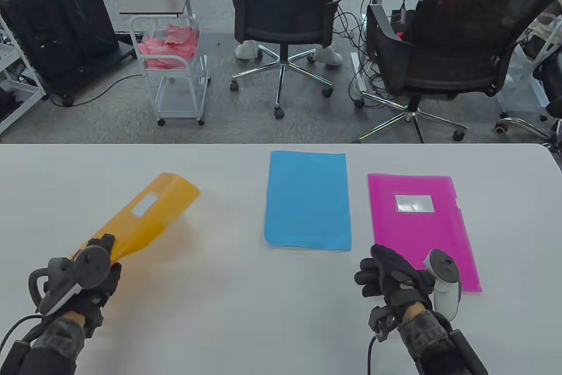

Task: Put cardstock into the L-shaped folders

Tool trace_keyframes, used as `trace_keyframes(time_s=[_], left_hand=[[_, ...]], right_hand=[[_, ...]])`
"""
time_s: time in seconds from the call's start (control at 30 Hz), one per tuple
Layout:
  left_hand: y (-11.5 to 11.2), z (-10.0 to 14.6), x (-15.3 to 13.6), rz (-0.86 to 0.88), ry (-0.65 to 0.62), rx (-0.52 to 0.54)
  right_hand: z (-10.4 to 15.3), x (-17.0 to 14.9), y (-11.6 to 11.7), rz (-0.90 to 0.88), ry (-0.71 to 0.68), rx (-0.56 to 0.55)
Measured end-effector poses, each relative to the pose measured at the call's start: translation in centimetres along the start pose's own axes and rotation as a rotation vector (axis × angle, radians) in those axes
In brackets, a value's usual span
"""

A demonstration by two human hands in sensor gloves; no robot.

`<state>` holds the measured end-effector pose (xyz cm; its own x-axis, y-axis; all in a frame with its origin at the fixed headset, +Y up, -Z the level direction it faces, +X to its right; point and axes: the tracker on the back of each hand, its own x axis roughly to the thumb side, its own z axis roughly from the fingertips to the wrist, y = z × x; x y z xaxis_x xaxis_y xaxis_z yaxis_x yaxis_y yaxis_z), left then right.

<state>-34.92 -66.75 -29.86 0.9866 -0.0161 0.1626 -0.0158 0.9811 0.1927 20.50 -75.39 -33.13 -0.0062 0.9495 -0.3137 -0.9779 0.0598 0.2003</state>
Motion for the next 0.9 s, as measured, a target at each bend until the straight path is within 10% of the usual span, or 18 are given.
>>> trace_keyframes(time_s=[0.27,0.43,0.9], left_hand=[[-3.0,3.9,11.1,0.009,-0.529,-0.156],[-6.8,4.1,13.2,0.036,-0.621,-0.447],[-7.7,3.7,13.0,0.100,-0.594,-0.603]], right_hand=[[-0.2,-2.4,9.6,-0.058,0.074,0.470],[0.1,-3.8,10.1,0.038,0.231,0.354],[-1.2,-6.6,8.2,0.142,0.411,0.249]])
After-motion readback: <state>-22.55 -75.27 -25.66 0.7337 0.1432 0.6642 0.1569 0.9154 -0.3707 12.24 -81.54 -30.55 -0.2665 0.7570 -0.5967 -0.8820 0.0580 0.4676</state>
